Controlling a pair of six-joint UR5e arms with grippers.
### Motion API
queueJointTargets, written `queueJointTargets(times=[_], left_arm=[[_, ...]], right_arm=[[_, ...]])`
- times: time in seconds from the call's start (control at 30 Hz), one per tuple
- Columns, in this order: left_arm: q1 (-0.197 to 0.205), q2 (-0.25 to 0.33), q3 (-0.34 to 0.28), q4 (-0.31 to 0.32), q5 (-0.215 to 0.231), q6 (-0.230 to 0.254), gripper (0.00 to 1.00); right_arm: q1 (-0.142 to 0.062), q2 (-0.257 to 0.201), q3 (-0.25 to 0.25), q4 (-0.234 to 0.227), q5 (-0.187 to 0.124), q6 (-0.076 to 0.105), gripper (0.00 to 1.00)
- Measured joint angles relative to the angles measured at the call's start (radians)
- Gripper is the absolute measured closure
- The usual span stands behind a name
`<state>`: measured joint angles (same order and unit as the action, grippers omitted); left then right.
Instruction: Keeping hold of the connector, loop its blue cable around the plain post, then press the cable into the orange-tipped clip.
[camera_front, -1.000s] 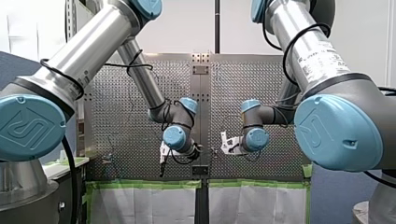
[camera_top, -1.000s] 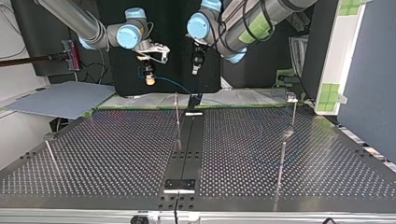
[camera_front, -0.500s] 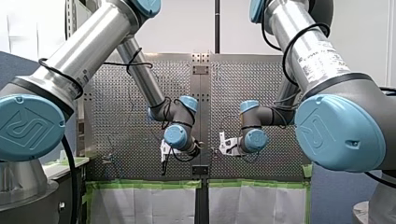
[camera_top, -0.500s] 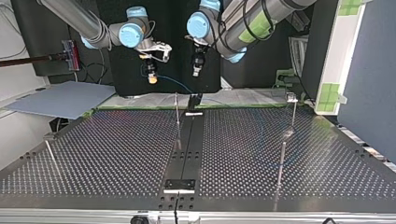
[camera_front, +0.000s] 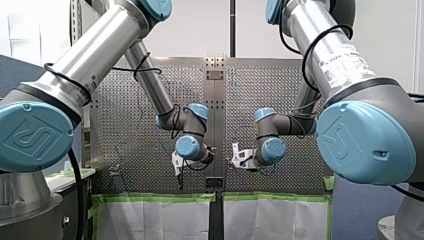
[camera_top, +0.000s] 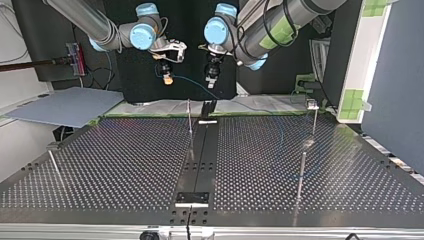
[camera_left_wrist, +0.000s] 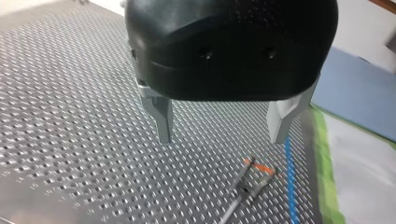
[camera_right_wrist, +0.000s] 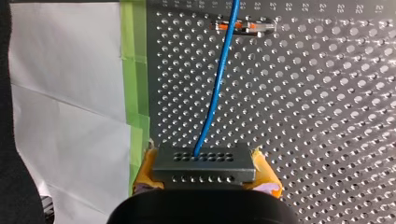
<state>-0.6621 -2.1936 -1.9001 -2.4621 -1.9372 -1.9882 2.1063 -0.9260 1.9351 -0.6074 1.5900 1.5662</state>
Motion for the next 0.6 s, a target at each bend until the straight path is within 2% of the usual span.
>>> queueJointTargets(times=[0.13,0.3,0.6], left_arm=[[0.004,0.0,0.0,0.008,0.041,-0.042,0.0],[0.007,-0.001,-0.015,-0.025,0.086,-0.087,0.0],[0.032,-0.003,-0.056,-0.031,0.11,-0.161,0.0]], right_arm=[[-0.001,0.0,0.0,0.009,-0.002,-0.001,1.0],[-0.008,0.0,0.0,0.01,-0.008,-0.001,1.0],[-0.017,0.0,-0.001,0.007,-0.009,-0.003,1.0]])
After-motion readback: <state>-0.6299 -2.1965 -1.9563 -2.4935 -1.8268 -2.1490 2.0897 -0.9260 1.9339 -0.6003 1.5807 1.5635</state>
